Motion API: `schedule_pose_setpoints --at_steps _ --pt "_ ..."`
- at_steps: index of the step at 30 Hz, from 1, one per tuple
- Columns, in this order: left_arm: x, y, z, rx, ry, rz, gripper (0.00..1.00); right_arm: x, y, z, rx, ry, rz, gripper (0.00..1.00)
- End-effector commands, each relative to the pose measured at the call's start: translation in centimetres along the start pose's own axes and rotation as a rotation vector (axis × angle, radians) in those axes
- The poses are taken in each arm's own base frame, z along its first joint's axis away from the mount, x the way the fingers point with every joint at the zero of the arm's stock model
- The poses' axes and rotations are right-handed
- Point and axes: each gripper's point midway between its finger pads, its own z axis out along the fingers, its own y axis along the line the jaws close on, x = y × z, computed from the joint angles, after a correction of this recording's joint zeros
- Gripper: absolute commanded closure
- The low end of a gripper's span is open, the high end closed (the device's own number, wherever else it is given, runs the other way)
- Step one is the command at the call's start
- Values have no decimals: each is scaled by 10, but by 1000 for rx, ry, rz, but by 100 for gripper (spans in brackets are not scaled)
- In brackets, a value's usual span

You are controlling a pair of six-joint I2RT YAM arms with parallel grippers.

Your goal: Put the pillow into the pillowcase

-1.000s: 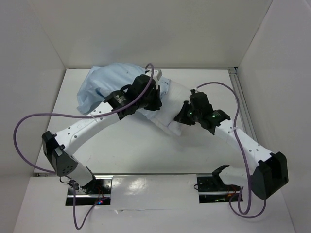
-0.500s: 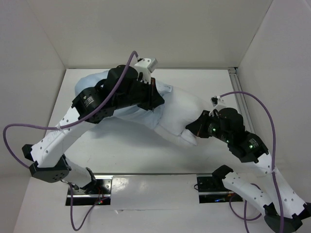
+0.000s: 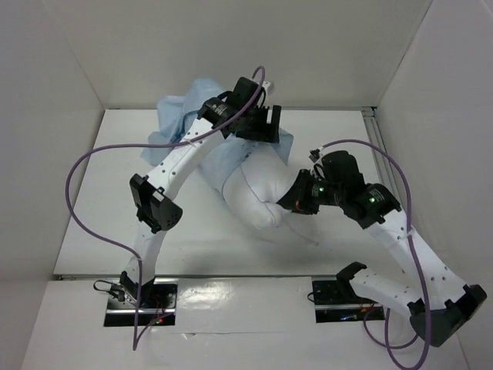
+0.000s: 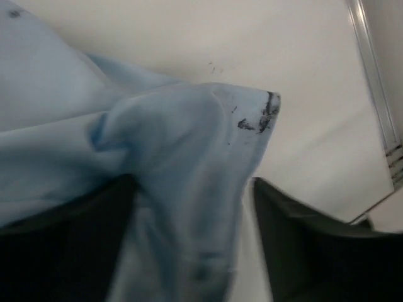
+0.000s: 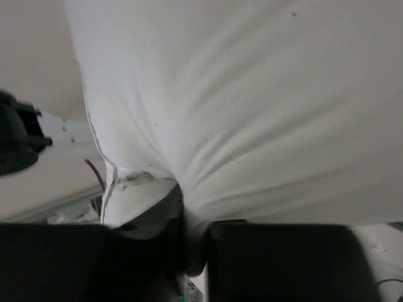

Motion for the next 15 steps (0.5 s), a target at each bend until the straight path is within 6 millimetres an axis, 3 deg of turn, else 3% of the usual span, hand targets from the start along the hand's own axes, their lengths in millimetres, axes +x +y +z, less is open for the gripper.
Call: schedule_pose_setpoints --at_steps 1,2,3,4,5,6,7,8,9,10,12,13,15 --pt "-38 -37 -66 92 -182 142 1 -61 20 13 -8 -195 0 54" --pt "-36 -47 -77 92 -200 180 0 -73 4 19 67 -238 25 46" --pt "-38 -48 -86 79 -224 216 0 -87 -17 26 145 -278 66 46" --pt "-46 -48 -111 73 -271 222 0 -117 -46 17 239 -408 113 44" --pt "-48 -51 -121 73 -293 225 0 -132 -61 12 273 -472 137 35" --pt "-47 -49 -123 64 -305 223 0 -158 -81 -3 288 -588 191 31" --pt "-47 -43 -129 37 -315 218 0 -172 -87 -10 275 -632 192 30" --pt "-60 -38 -148 -17 -399 189 0 -184 -82 -22 236 -678 179 26" --pt "-48 -34 -137 -39 -374 195 1 -193 -81 -28 217 -694 127 22" --pt "-49 -31 -138 -50 -389 191 1 -213 -76 -46 201 -742 87 17" --pt "-48 -20 -132 -91 -385 147 1 -224 -79 -49 272 -703 -14 11" --pt "-47 -14 -132 -101 -376 123 2 -232 -63 -60 285 -709 -78 8" --pt "-39 -5 -138 -140 -353 95 4 -234 -59 -55 340 -666 -148 5"
